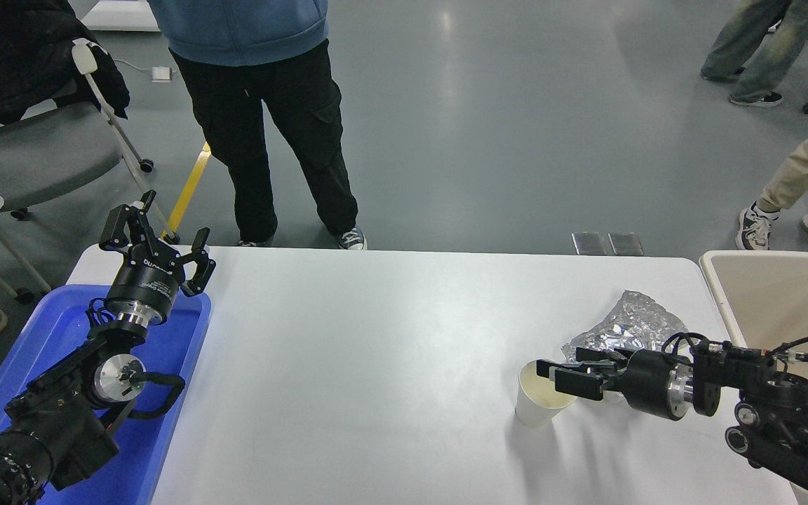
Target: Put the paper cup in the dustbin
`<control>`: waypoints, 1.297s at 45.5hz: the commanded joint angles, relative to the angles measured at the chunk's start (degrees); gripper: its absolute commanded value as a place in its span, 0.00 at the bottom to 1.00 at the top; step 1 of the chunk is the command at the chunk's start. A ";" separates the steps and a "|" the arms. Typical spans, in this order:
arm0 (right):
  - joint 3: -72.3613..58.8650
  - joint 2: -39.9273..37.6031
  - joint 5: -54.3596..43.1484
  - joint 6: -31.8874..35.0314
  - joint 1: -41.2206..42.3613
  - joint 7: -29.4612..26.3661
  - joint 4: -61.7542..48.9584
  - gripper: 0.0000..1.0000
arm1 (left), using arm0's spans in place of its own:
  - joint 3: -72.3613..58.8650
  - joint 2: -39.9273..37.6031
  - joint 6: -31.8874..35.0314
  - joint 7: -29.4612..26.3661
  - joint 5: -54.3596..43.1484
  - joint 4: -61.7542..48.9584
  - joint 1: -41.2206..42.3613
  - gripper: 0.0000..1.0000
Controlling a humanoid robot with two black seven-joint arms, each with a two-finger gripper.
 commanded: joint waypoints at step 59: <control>-4.49 3.19 0.08 -3.11 -0.84 2.88 -6.82 0.05 | -0.01 0.00 0.00 0.00 0.00 0.00 0.00 1.00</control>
